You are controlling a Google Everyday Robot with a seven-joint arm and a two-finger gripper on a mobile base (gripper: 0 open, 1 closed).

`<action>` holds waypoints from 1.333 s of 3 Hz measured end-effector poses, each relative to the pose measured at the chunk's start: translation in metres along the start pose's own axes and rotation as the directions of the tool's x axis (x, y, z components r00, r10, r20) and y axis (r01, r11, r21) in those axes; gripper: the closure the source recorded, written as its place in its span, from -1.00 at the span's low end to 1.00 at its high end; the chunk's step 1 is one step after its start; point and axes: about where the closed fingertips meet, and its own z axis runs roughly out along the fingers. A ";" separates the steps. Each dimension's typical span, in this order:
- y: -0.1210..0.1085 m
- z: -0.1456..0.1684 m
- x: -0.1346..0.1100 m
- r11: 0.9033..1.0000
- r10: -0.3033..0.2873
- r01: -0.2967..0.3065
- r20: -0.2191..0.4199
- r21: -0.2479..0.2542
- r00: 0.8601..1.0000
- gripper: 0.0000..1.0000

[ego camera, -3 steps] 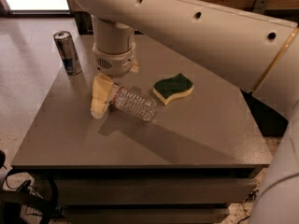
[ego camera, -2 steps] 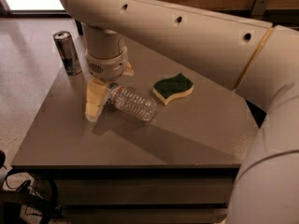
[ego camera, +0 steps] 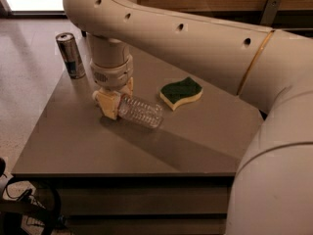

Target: Place water bottle upright

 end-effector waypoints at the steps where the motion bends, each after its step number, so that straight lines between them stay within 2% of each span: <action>1: 0.000 0.001 -0.001 1.000 -0.001 0.001 0.004 0.001 1.000 0.59; 2: 0.000 0.002 -0.003 1.000 -0.002 0.002 0.010 0.002 1.000 1.00; 3: 0.000 0.002 -0.003 1.000 -0.002 0.002 0.010 0.002 1.000 1.00; 4: -0.005 -0.015 -0.011 0.999 -0.030 0.029 0.039 0.020 0.999 1.00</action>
Offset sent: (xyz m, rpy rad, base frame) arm 0.0006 0.0012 -0.0007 0.0032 -0.0026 0.0008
